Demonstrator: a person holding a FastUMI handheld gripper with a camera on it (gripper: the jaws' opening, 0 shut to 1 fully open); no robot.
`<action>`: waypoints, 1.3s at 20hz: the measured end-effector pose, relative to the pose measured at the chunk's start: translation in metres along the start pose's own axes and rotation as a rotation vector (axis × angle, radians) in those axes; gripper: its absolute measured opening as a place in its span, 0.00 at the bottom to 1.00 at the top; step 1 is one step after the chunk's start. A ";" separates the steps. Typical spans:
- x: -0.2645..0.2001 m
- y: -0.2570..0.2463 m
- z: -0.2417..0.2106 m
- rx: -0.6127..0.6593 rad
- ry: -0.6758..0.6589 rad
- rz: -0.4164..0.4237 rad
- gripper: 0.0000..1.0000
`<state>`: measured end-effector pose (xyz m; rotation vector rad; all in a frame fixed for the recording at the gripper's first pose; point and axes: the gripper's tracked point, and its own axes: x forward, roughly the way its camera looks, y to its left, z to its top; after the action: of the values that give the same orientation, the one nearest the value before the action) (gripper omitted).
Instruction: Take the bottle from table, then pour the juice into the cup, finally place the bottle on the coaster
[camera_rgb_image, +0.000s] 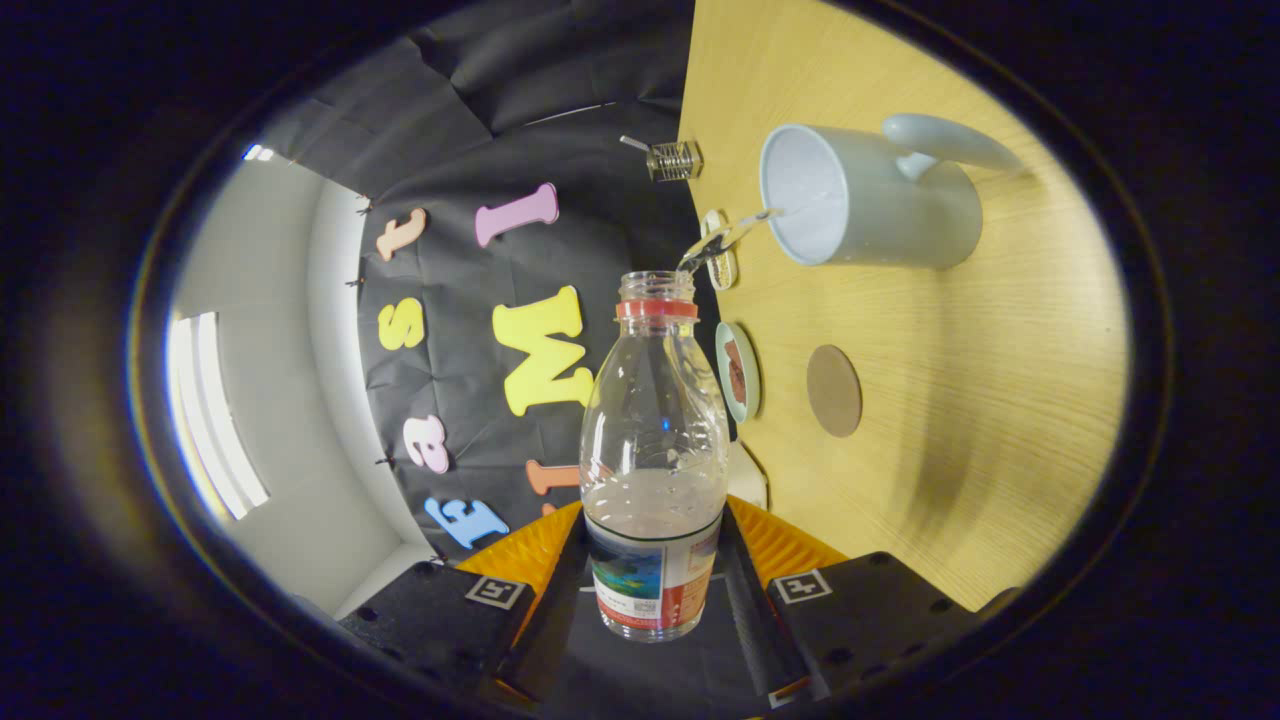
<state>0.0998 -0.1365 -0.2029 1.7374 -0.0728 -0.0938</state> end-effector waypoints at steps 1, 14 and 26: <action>-0.001 0.000 0.001 0.007 0.000 0.000 0.75; 0.002 0.006 0.004 0.058 -0.011 0.006 0.75; 0.004 0.012 0.004 0.136 -0.011 0.016 0.75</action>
<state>0.1031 -0.1426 -0.1914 1.8717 -0.1027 -0.0886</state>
